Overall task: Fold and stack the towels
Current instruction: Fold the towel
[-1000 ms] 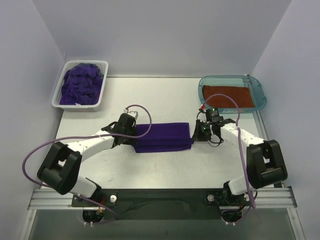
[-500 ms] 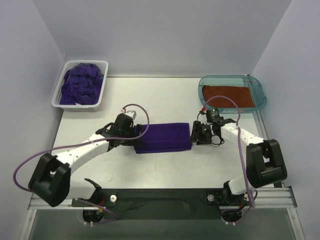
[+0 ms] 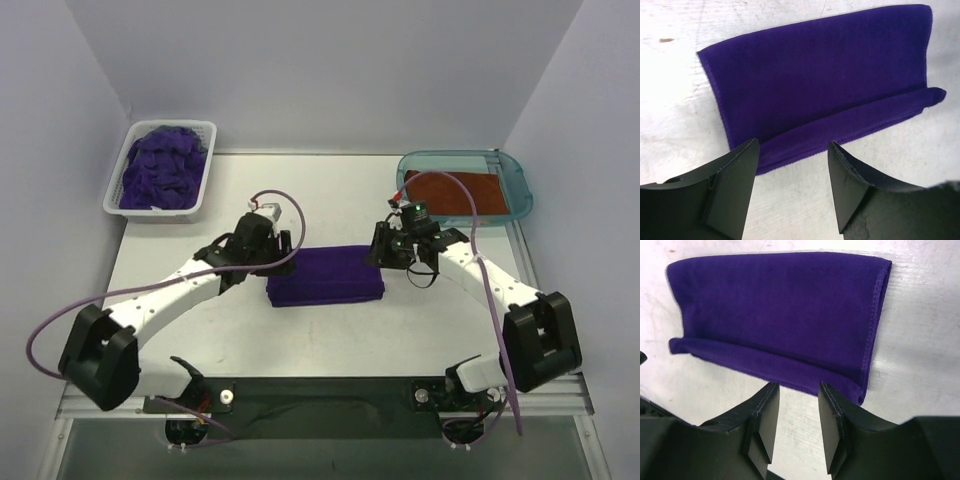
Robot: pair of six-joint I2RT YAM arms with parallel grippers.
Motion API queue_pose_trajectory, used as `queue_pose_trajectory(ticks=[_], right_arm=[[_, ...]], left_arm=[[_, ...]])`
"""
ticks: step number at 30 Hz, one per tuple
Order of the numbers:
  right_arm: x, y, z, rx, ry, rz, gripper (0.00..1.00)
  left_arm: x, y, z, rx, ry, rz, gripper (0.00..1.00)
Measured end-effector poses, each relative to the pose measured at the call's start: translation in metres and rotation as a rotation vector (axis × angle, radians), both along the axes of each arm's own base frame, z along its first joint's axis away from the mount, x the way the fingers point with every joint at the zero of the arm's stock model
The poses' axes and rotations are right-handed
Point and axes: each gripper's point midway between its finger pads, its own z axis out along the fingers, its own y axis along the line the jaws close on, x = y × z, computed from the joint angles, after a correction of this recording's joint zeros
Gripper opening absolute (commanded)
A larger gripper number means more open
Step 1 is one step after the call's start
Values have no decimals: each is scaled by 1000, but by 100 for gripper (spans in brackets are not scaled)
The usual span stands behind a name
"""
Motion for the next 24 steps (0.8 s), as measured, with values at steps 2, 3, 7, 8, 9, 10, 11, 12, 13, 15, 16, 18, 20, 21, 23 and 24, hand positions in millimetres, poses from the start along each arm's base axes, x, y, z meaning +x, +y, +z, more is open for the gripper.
queue_pose_trajectory(ticks=[2,3,7,8,9,10,11,12,13,15,16,18,20,21,23,24], right_arm=[[5,2,-15,-9,38,-27,35],[6,3,-24,-16,59,-36,34],[9,5,-51,-38,124,-58,33],[8,5,-56,-41,134,-57,33],[7,5,-60,-43,142,-56,29],[4,5,-64,-45,152,-54,28],[1,4,-67,-45,162,-52,27],[-2,3,-69,-45,170,-50,26],[-6,3,-73,-44,176,-46,26],[-18,-1,-80,-47,199,-41,25],[-24,-3,-82,-46,208,-39,25],[-36,-5,-84,-43,221,-33,25],[-44,-7,-83,-33,219,-28,25],[-47,-7,-81,-28,215,-26,25],[-50,-8,-76,-15,199,-23,25],[-51,-8,-72,-7,186,-22,25]], left_arm=[[9,-10,-12,15,26,-7,65],[10,-14,-20,26,40,-12,65],[7,-24,-51,73,109,-36,62],[5,-25,-58,83,124,-41,61],[2,-26,-63,89,136,-46,61],[-1,-26,-66,93,145,-50,60],[-6,-26,-70,96,154,-52,60],[-11,-26,-73,97,164,-54,60],[-16,-26,-76,96,167,-57,60],[-30,-22,-81,100,183,-64,60],[-37,-21,-83,100,188,-69,60],[-51,-17,-85,100,190,-78,60],[-62,-12,-86,97,188,-84,60],[-65,-10,-86,97,188,-81,60],[-68,-6,-85,92,181,-72,60],[-69,-4,-83,89,175,-67,60]])
